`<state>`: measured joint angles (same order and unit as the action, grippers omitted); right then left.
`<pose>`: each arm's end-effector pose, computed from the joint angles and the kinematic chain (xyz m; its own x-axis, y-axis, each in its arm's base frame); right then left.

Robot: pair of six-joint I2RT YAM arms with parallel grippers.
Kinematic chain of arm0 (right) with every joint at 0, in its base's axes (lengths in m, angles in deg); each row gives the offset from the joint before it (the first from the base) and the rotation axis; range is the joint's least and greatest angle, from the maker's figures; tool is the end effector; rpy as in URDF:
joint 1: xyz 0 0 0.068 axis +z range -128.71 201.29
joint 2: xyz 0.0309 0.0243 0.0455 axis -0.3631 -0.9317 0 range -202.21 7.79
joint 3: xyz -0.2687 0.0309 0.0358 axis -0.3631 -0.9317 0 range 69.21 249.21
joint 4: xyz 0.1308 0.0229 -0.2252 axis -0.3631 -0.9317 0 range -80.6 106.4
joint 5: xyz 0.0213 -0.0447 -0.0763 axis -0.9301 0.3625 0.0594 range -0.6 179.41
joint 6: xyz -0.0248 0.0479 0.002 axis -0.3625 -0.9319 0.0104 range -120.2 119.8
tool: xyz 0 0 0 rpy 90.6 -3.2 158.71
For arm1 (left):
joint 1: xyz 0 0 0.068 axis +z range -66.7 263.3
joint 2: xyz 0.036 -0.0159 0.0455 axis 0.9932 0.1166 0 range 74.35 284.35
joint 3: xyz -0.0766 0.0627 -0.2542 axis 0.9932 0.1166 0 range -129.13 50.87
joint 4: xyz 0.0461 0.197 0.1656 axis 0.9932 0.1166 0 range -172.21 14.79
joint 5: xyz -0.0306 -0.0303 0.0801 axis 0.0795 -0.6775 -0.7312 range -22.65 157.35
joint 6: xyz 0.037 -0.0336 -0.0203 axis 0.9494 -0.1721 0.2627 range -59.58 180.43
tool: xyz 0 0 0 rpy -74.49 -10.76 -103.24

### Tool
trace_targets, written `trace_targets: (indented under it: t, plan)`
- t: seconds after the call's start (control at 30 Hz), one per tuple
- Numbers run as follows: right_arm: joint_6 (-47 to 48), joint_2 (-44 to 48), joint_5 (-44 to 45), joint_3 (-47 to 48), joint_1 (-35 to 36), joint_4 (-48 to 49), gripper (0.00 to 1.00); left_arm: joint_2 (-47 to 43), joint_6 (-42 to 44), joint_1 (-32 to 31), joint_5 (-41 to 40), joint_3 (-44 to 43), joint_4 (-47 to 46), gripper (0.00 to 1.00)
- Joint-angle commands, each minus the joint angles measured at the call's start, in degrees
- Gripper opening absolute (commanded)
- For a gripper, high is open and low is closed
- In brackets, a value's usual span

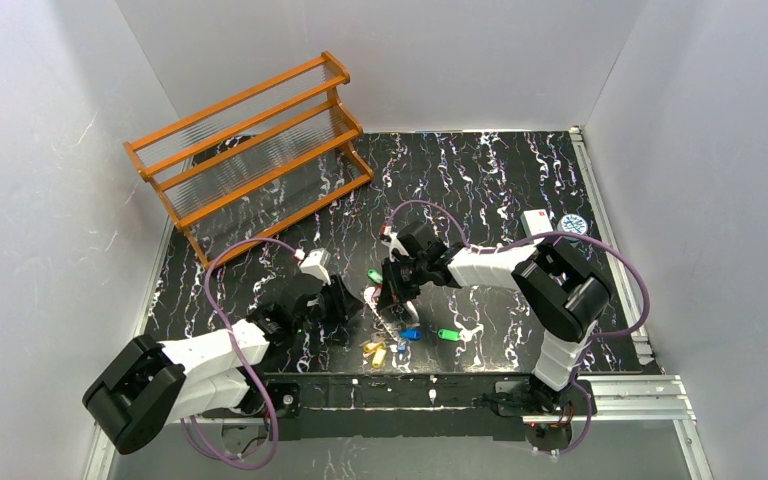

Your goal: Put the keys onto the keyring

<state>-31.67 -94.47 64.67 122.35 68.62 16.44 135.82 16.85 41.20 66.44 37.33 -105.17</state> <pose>0.2272 0.2685 0.1451 -0.8824 -0.2577 -0.3936 -0.4607 0.6433 0.6115 0.1501 -0.1350 0.1574 -0.6817 -0.3130 -0.6613 0.2620 0.7395 -0.6201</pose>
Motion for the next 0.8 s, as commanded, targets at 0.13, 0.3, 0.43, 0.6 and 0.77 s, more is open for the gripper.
trace_targets:
  t: [0.13, 0.3, 0.43, 0.6, 0.77]
  plan:
    - [6.0, 3.4, -4.0, 1.7, 0.2, 0.1, 0.01, -2.1, 0.6, 0.3, -1.3, 1.2, 0.5, 0.34]
    - [12.3, 5.9, -7.1, 0.7, 0.2, 0.1, 0.01, -4.8, 1.4, 0.3, -1.7, 1.2, 1.7, 0.34]
    - [16.6, 6.8, -6.8, 0.2, 0.3, -2.8, 0.01, -7.5, 2.5, 0.4, -2.6, 1.2, 3.0, 0.34]
    - [18.6, 9.4, -3.7, -0.3, 0.6, -3.9, 0.34, -10.5, 3.1, 0.3, -4.1, 1.1, 5.6, 0.34]
    - [17.2, 12.5, 1.2, -1.7, 0.5, -3.4, 0.5, -11.7, 2.4, 0.3, -4.2, 1.3, 7.1, 0.35]
